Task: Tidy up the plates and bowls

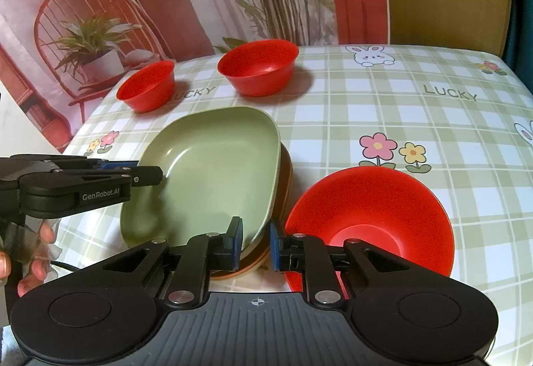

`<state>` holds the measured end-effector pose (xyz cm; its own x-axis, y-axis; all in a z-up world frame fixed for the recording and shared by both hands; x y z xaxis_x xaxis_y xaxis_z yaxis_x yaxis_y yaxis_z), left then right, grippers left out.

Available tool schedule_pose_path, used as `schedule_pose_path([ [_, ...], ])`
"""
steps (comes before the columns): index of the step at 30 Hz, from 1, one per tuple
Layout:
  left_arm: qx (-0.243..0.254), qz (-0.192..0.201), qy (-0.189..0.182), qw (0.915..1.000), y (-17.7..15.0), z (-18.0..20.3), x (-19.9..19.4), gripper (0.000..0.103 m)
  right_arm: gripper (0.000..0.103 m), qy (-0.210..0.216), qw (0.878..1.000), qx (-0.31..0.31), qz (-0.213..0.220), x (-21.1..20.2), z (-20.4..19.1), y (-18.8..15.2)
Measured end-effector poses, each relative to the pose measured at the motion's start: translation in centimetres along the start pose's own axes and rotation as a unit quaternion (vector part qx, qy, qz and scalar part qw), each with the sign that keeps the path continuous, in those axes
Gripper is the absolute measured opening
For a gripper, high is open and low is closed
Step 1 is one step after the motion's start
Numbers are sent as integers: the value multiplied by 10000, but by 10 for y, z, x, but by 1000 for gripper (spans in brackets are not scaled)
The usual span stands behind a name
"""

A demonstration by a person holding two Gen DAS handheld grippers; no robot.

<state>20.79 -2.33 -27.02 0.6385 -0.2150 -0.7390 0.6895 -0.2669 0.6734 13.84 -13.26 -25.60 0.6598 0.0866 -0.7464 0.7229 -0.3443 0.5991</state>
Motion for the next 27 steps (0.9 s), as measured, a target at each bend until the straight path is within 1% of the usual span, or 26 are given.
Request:
schedule_pose_path([
  [7, -6, -38, 23, 10000, -1, 1, 1, 19, 17, -18, 10000, 2, 21, -1, 0, 1],
  [11, -35, -43, 20, 10000, -2, 1, 1, 19, 17, -23, 10000, 25, 93, -3, 4, 8],
  [16, -50, -30, 30, 10000, -2, 0, 1, 19, 18, -124, 9997, -92, 185, -2, 6, 18],
  [20, -125, 88, 79, 9999, -4, -1, -3, 19, 18, -119, 9996, -135, 199, -1, 6, 18],
  [27, -473, 395, 128, 9980, -10, -3, -19, 19, 18, -150, 9993, -257, 225, 0, 3, 11],
])
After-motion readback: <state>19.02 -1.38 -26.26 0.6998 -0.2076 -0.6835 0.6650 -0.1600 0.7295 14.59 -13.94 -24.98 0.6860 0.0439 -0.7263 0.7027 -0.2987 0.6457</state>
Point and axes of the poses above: each gripper's, at about its wrist camera, not at the fingertips, and x roughly the way its jaws point, z to its right, y to its top, the point moved 6 cm from there along x, roughly the way its jaws point, and after that the axes turned 3 degrees about z, right-handed, at the moved point
